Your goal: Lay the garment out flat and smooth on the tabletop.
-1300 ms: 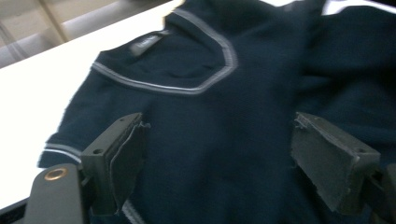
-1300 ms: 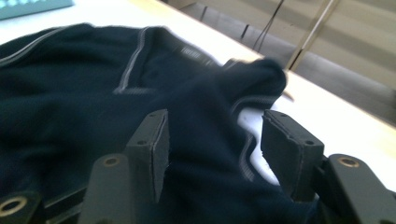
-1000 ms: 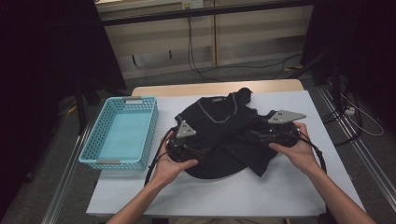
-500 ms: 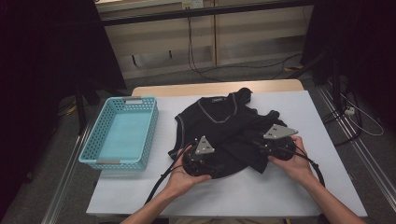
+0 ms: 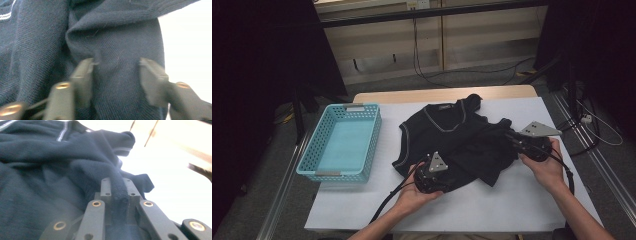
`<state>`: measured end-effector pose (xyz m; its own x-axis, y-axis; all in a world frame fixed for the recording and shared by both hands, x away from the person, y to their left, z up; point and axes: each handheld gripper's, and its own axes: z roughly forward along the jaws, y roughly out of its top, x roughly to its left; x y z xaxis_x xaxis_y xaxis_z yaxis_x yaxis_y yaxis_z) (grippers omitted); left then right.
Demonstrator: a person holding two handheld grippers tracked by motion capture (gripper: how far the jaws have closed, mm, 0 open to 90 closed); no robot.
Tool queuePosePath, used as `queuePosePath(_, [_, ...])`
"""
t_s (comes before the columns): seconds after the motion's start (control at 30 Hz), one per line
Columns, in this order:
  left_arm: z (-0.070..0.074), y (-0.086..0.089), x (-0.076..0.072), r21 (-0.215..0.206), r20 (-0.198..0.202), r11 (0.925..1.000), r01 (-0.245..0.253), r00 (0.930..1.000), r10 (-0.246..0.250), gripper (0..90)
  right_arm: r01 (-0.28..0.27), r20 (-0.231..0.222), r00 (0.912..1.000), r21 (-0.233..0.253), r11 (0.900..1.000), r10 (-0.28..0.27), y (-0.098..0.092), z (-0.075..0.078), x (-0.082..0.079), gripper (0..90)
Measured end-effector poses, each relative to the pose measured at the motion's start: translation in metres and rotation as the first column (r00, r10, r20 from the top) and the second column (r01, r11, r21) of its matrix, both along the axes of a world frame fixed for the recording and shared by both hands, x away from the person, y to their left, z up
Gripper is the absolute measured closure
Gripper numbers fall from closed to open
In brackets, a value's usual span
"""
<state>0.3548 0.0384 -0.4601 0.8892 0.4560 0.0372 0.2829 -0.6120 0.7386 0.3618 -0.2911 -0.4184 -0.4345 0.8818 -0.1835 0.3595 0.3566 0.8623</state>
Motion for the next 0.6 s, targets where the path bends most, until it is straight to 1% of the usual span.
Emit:
queuePosePath(0.03, [0.001,0.0,-0.001,0.008,0.012,1.0,-0.003,0.9999,0.003,58.9,0.007,-0.009,0.9999,0.002,1.0,-0.007,-0.003,-0.003,0.001,81.7])
queuePosePath(0.07, [0.002,0.0,-0.002,0.029,0.029,0.9996,0.0,0.9996,0.0,67.6,0.011,-0.017,0.9998,0.003,1.0,-0.011,-0.004,-0.005,0.001,81.7])
queuePosePath(0.1, [0.002,0.0,-0.001,0.031,0.026,0.9995,-0.001,0.9997,0.001,73.0,0.011,-0.019,0.9998,0.001,1.0,-0.011,-0.005,-0.006,0.002,81.6])
queuePosePath(0.17, [0.004,0.002,-0.001,0.029,0.017,0.9995,-0.015,0.9997,0.014,77.8,0.007,-0.016,0.9998,0.007,1.0,-0.007,-0.004,-0.004,0.002,81.6])
queuePosePath(0.2, [0.005,0.002,-0.002,0.014,0.003,0.9994,-0.032,0.9995,0.032,78.7,0.002,-0.013,0.9999,0.007,1.0,-0.002,-0.003,-0.004,0.001,81.6])
queuePosePath(0.27, [0.01,0.007,-0.002,-0.003,-0.013,0.9995,-0.033,0.9994,0.033,79.8,-0.004,-0.009,1.0,0.008,1.0,0.004,-0.002,-0.002,-0.001,81.6])
queuePosePath(0.3, [0.016,0.012,-0.002,-0.005,-0.017,0.9997,-0.025,0.9995,0.025,80.2,-0.011,-0.008,0.9999,0.011,1.0,0.011,-0.001,-0.001,-0.002,81.6])
queuePosePath(0.37, [0.023,0.02,-0.004,-0.023,-0.009,0.9994,-0.026,0.9996,0.025,80.9,-0.022,-0.002,0.9998,0.015,1.0,0.022,-0.001,0.002,-0.004,81.5])
queuePosePath(0.43, [0.031,0.03,-0.006,-0.034,-0.008,0.9988,-0.035,0.9994,0.035,81.4,-0.031,-0.001,0.9995,0.02,0.999,0.031,0.0,0.004,-0.005,81.5])
queuePosePath(0.47, [0.034,0.038,-0.007,-0.045,-0.014,0.9979,-0.047,0.9988,0.046,81.6,-0.033,0.0,0.9994,0.021,0.999,0.033,-0.001,0.005,-0.005,81.6])
queuePosePath(0.5, [0.036,0.043,-0.008,-0.044,-0.017,0.9975,-0.054,0.9984,0.054,81.7,-0.035,0.002,0.9994,0.023,0.999,0.035,-0.001,0.005,-0.004,81.6])
queuePosePath(0.53, [0.04,0.052,-0.009,-0.045,-0.014,0.9965,-0.071,0.9974,0.07,81.7,-0.034,0.002,0.9994,0.023,0.999,0.034,-0.001,0.006,-0.004,81.6])
queuePosePath(0.57, [0.041,0.057,-0.01,-0.052,-0.017,0.9955,-0.08,0.9967,0.079,81.8,-0.032,0.002,0.9995,0.03,0.999,0.032,-0.001,0.007,-0.004,81.6])
queuePosePath(0.6, [0.044,0.067,-0.011,-0.055,-0.012,0.9938,-0.097,0.9953,0.096,81.8,-0.034,0.001,0.9994,0.043,0.998,0.034,-0.002,0.008,-0.004,81.6])
